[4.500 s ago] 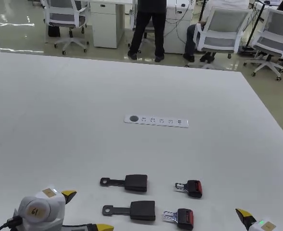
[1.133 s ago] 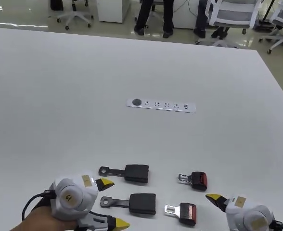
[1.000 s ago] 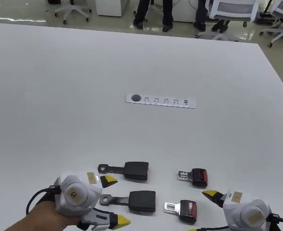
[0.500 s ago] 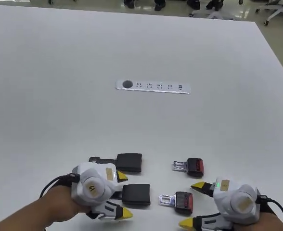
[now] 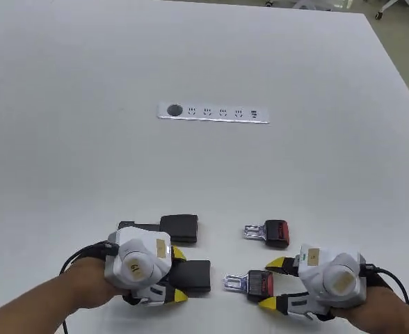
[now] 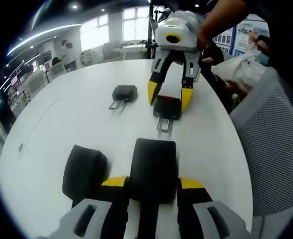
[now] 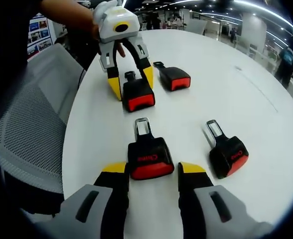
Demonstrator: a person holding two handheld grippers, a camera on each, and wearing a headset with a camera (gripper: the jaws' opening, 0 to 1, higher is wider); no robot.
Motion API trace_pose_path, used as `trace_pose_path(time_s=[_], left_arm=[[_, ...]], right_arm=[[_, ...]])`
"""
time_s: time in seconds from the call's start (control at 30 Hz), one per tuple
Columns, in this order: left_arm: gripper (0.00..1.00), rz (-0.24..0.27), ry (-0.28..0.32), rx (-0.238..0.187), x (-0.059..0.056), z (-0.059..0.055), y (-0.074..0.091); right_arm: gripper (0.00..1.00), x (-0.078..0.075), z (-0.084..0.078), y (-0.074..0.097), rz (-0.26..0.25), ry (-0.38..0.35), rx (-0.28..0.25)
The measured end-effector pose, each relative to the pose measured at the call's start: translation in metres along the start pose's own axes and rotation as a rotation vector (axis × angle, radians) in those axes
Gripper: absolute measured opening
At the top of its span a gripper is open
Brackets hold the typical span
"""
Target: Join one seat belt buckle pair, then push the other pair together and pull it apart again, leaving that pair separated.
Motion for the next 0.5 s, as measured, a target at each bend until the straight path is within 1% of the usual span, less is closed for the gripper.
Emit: trace_pose_path(time_s=[0.03, 0.07, 0.13, 0.3, 0.37, 0.5], left_arm=[[0.35, 0.003, 0.004, 0.0, 0.002, 0.0005, 0.0001], [0.35, -0.012, -0.022, 0.001, 0.0002, 0.001, -0.0007], [0.35, -0.021, -0.032, 0.006, -0.0007, 0.0019, -0.0006], [0.34, -0.058, -0.085, 0.032, 0.0011, 0.0032, -0.0012], [0.34, -0.07, -0.098, 0.04, 0.0021, 0.0038, -0.0018], [0.34, -0.077, -0.105, 0.049, 0.0026, 0.0039, -0.002]], right_arm=[[0.38, -0.0005, -0.0002, -0.0008, 0.004, 0.009, 0.002], [0.37, -0.0006, -0.0001, -0.0011, 0.009, 0.015, 0.003], [0.34, -0.0006, 0.0014, -0.0003, 0.014, 0.029, 0.013], [0.34, -0.002, 0.0041, 0.0007, 0.03, 0.048, 0.033], [0.34, -0.0028, 0.0037, -0.0002, 0.031, 0.048, 0.042], [0.34, -0.0034, 0.0025, -0.0009, 0.032, 0.053, 0.047]])
Point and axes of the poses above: the centre of the closed fingertips' face, and the gripper's own axes: y roughly backward along the fingers, x roughly to its left, z roughly out of its top, the point moved 8 cm from there along y, roughly backward along the fingers, and after that the axes turned 3 degrees about -z, right-handed, at the moved point
